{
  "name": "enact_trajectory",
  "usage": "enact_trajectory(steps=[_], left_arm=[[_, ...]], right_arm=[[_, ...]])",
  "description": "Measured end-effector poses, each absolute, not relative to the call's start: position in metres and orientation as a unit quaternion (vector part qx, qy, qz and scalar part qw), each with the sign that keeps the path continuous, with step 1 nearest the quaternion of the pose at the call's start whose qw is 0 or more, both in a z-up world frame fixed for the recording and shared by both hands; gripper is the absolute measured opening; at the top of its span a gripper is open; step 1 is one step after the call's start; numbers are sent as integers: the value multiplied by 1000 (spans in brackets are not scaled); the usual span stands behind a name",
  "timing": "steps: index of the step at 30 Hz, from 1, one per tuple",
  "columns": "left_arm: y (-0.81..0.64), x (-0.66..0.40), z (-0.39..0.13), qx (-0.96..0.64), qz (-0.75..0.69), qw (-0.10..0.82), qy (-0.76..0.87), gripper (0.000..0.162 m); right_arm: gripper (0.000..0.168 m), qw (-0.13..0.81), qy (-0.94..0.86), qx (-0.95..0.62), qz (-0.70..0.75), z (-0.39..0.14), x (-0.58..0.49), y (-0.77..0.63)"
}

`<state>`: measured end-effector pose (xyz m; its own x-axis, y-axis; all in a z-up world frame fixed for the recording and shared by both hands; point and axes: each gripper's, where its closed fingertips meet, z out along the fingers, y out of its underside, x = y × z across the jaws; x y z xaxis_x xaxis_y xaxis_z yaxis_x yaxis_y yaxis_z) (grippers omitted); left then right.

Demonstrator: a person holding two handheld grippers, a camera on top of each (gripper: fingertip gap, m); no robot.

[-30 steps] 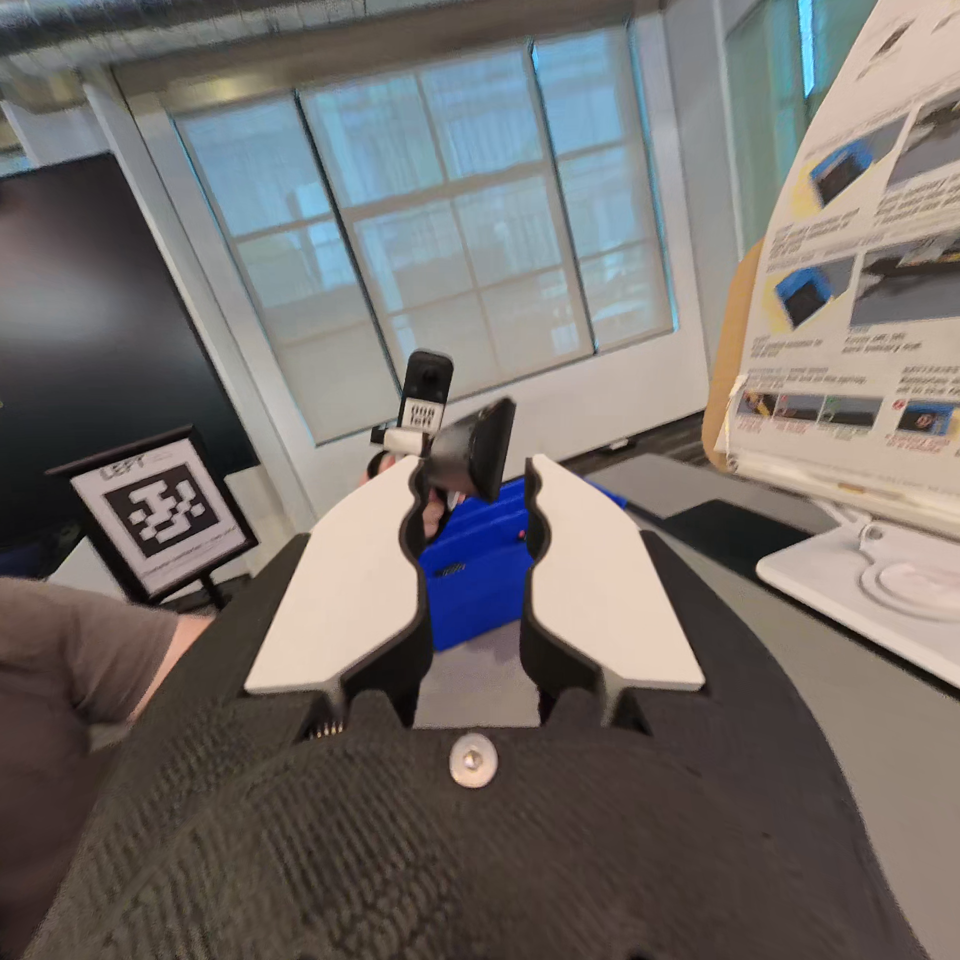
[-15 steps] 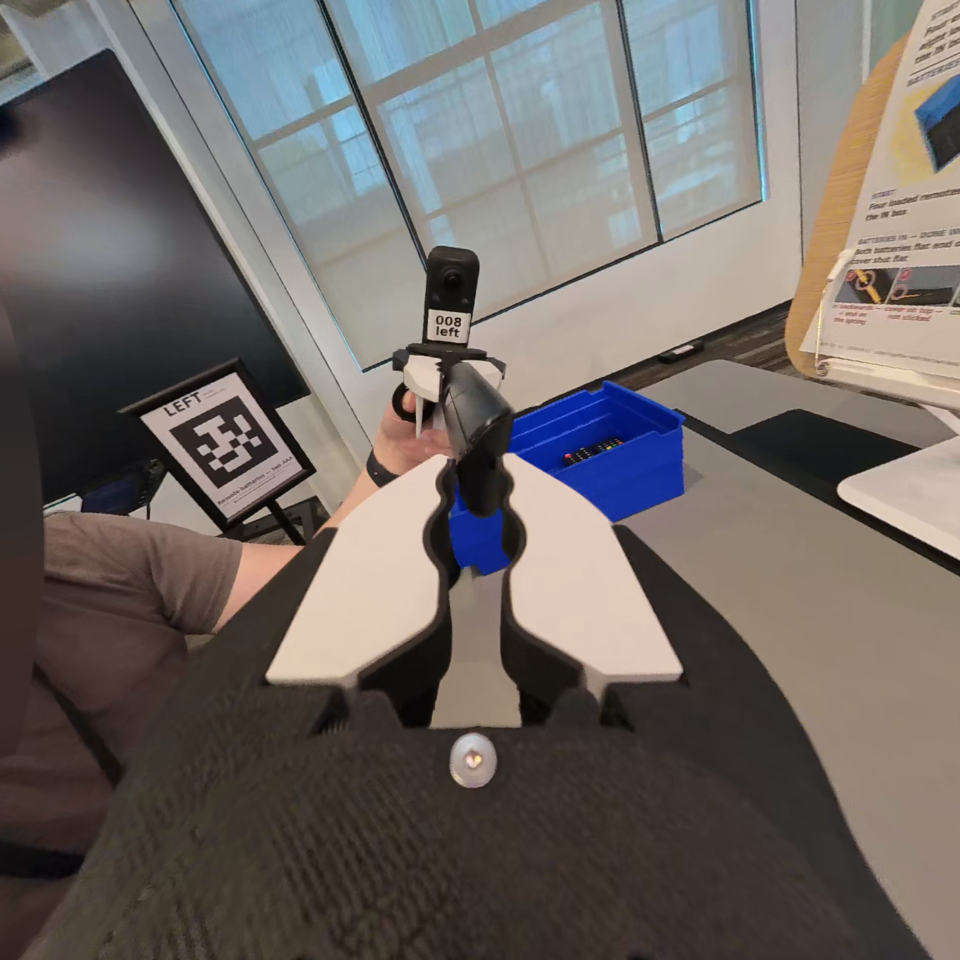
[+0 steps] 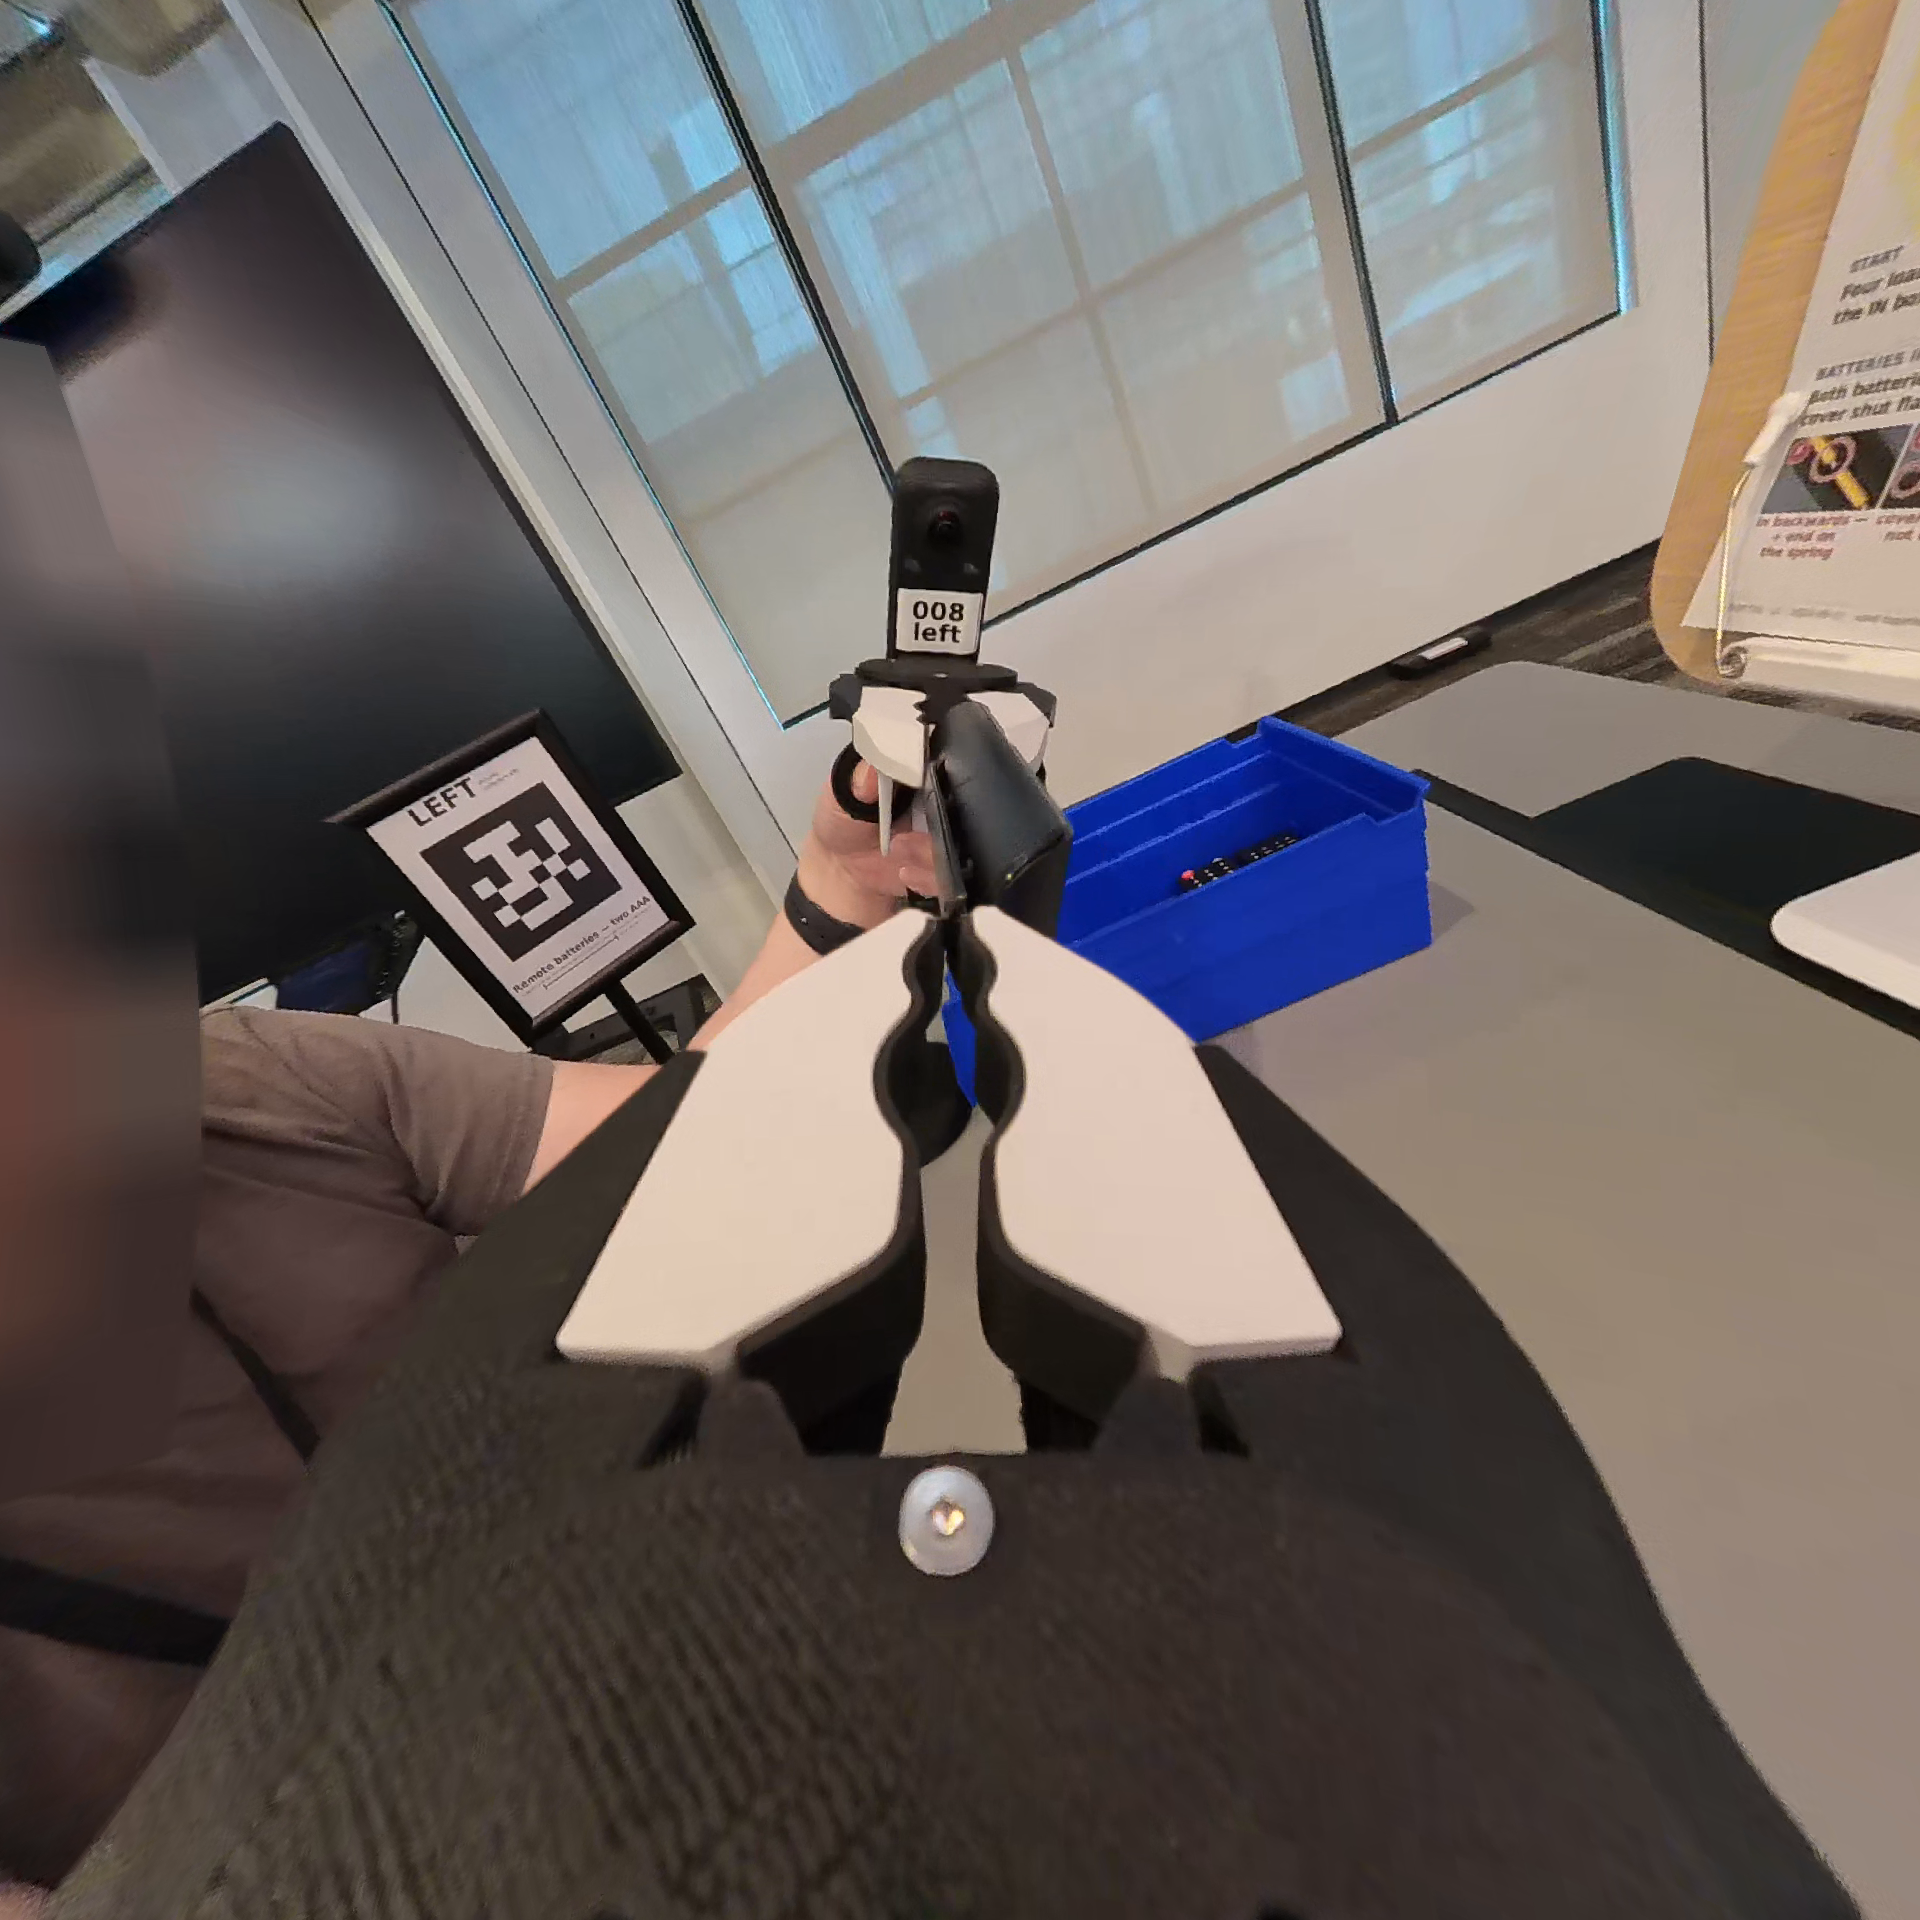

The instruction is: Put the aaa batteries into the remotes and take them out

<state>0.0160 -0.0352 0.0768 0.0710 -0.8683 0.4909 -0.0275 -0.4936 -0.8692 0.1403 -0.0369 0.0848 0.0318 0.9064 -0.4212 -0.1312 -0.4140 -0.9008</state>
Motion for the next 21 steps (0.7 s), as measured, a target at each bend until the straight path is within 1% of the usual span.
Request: enact_trajectory(steps=[4,12,21], left_arm=[[-34,11,78,-636,-586,362,347,23],[-27,-10,85,-634,-587,382,327,23],[-15,-39,90,-642,-578,410,292,23]], right_arm=[[3,424,-330,-575,617,86,145,-37],[3,469,-297,-561,614,98,174,-33],[3,517,-286,-597,542,104,189,-38]])
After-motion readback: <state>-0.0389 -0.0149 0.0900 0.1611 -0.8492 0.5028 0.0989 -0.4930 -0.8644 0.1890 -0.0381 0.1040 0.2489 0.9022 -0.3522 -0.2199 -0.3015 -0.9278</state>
